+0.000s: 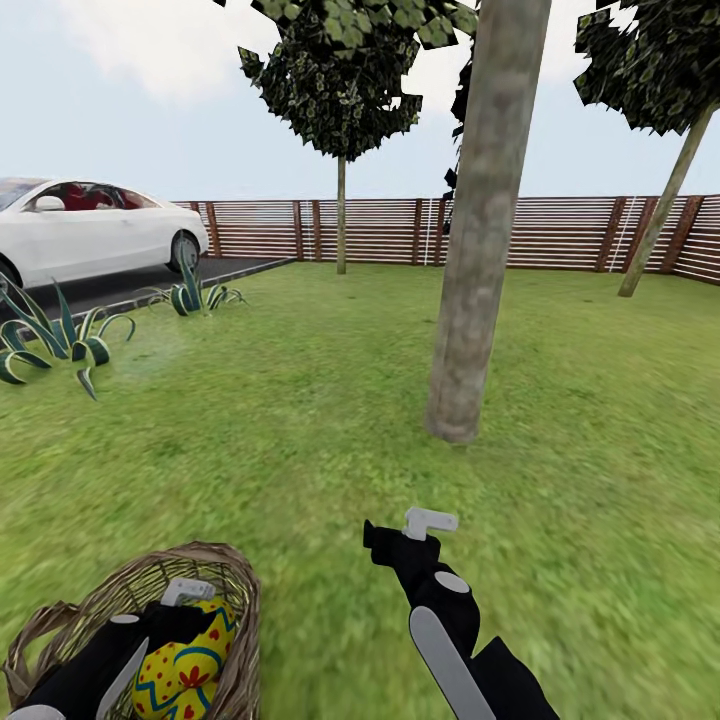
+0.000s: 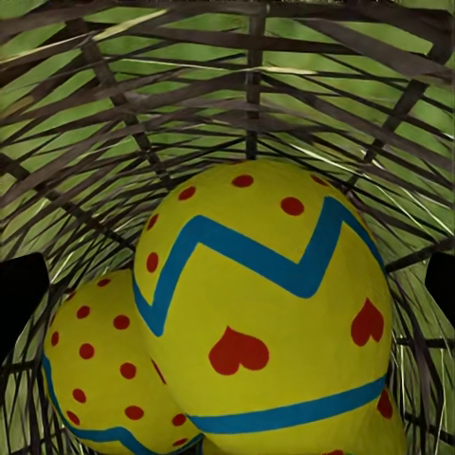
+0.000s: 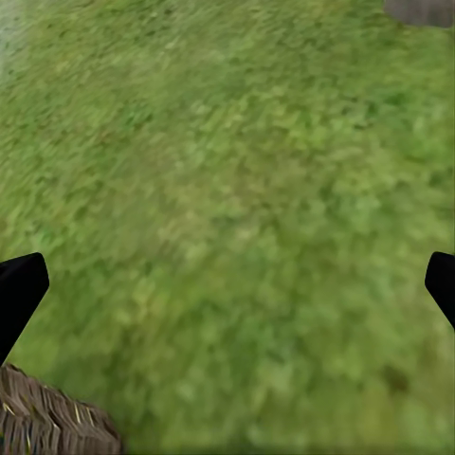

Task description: Take the three Easter eggs out of the wicker basket on the lawn in the garden, then place them on the lawn next to a single tree (choose any tree) so that all three eggs are next to the same tree and none are left in the basket.

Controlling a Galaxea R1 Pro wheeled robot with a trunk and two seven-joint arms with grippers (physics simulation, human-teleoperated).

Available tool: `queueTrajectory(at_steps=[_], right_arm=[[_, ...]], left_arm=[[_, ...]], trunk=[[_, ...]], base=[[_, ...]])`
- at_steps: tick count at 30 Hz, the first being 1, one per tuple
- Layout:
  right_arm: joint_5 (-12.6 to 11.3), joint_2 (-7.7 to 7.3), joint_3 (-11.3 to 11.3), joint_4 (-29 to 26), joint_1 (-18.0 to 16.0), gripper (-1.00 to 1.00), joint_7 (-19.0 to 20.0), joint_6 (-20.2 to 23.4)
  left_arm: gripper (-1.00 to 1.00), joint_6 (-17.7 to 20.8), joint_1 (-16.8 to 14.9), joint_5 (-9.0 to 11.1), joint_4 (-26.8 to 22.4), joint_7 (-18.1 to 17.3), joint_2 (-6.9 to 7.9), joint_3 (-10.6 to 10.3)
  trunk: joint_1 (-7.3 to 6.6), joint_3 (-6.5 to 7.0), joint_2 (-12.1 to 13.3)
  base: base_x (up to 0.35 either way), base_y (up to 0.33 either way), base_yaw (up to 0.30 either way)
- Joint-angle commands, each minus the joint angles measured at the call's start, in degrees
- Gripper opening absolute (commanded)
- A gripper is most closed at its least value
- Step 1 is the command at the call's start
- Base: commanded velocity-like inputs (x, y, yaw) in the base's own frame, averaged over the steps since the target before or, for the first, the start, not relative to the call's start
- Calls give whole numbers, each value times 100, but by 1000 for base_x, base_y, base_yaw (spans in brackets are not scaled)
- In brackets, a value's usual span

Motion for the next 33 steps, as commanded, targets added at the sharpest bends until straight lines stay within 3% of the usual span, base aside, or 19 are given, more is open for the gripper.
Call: queueTrajectory(at_steps=[1, 13, 18, 33], right_arm=[[-40, -1, 6, -7, -5, 100, -49, 15], [-38, -2, 6, -7, -5, 100, -49, 14], [-39, 0, 6, -7, -5, 100, -49, 15], [-43, -6, 17, -7, -5, 100, -48, -1]], left_arm=[[100, 35, -4, 37, -12, 2, 7, -28], [100, 34, -109, 37, -6, 3, 5, -28], [100, 30, -123, 37, 11, 3, 2, -28], [100, 29, -126, 28, 50, 3, -2, -28]], trunk=[[-1, -6, -3], [9, -95, -8], [22, -205, -15], [22, -205, -15]], base=[[0, 0, 0], [0, 0, 0], [0, 0, 0], [0, 0, 0]])
